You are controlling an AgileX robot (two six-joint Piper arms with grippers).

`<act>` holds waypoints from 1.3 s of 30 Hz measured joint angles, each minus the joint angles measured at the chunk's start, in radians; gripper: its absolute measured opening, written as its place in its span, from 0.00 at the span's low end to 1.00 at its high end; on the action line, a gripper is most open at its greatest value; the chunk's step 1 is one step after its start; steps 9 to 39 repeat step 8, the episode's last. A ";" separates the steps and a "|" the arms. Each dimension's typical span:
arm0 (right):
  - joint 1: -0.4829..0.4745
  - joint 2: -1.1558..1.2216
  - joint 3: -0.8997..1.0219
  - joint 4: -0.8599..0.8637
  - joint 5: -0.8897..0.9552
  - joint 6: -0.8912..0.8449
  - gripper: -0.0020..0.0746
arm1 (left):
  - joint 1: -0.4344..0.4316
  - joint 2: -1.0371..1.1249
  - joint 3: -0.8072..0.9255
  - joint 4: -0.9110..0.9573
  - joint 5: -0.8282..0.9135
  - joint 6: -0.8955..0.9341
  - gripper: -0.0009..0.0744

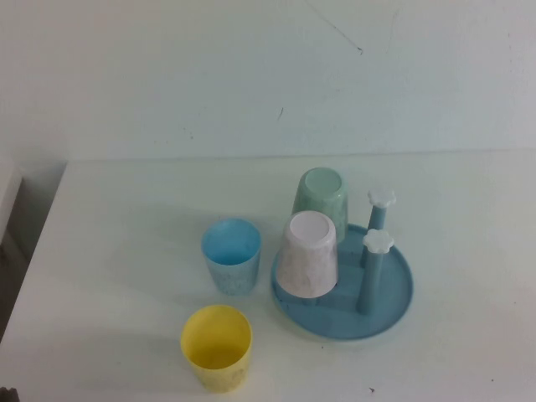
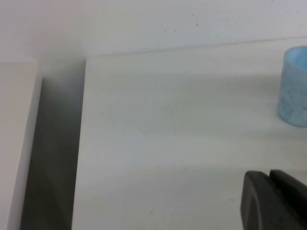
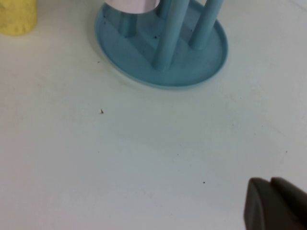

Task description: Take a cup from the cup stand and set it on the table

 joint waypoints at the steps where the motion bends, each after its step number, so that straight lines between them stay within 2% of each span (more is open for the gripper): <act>1: 0.000 0.000 0.000 0.000 0.000 0.000 0.02 | 0.000 -0.009 0.000 0.000 0.017 0.000 0.01; 5: 0.000 0.000 0.000 0.000 0.000 0.000 0.02 | 0.000 -0.054 0.000 -0.005 0.072 -0.028 0.01; 39: 0.000 0.000 0.000 0.002 0.000 0.000 0.02 | 0.000 -0.063 0.000 -0.006 0.074 -0.034 0.01</act>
